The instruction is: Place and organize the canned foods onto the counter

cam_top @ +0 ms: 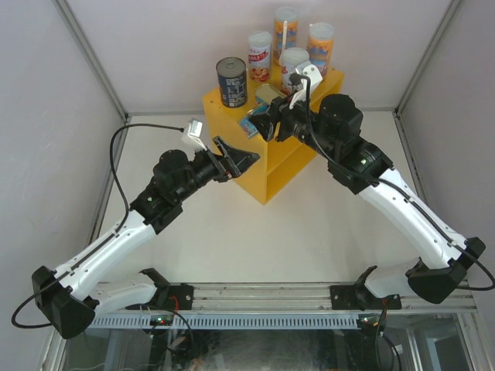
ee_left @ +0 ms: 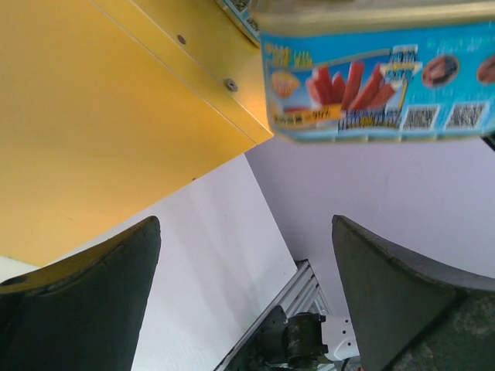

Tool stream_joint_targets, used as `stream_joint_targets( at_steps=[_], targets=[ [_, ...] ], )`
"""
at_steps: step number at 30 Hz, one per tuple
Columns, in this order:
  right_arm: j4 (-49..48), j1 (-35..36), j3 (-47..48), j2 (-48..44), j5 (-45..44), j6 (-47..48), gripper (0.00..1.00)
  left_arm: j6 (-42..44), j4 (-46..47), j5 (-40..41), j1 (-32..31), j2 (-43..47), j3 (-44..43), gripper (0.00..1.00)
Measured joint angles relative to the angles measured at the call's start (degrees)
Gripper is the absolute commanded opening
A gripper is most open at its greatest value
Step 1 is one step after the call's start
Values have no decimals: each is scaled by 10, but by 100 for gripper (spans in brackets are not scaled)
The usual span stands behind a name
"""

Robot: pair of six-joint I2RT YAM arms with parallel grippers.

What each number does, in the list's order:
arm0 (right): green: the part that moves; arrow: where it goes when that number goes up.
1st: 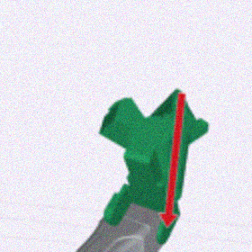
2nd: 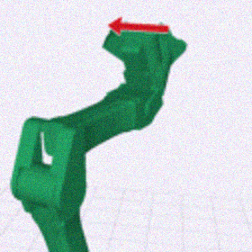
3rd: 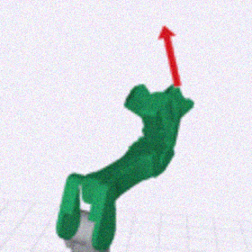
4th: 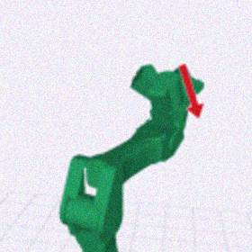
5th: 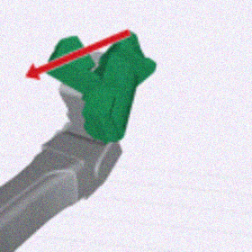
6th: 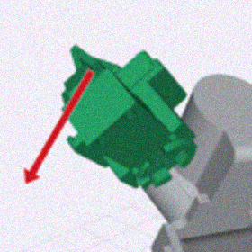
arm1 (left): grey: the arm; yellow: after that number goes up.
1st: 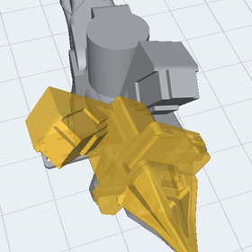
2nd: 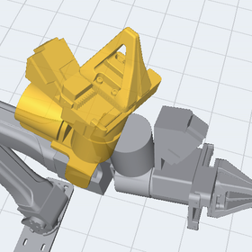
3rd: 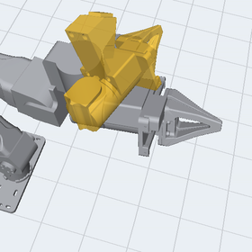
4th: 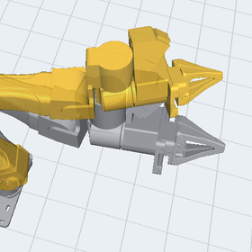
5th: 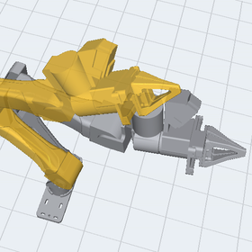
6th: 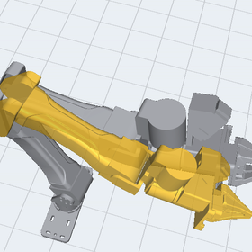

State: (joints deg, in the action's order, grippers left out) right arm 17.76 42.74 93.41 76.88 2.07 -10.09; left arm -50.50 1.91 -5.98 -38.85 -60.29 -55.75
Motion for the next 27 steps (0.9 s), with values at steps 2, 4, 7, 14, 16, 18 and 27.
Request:
stream_joint_targets(
  at_steps=[2,4,7,14,16,18,27],
  targets=[
    [-13,-17,0,6,11,0,28,0,-4,0,4,-1,0,95],
    [-27,-34,0,13,21,0,27,0,-10,0,9,-1,0,95],
    [-48,-56,0,23,39,-1,27,0,-17,0,16,-1,0,95],
    [-116,-89,-21,33,80,-2,27,0,-30,0,26,0,0,95],
    [-141,-93,-39,33,93,-3,27,0,-31,0,27,0,0,95],
    [-157,-94,-59,33,102,-3,28,0,-31,2,28,1,1,95],
    [-214,-94,-110,25,121,-3,27,-5,-31,2,29,2,5,95]
  ],
)
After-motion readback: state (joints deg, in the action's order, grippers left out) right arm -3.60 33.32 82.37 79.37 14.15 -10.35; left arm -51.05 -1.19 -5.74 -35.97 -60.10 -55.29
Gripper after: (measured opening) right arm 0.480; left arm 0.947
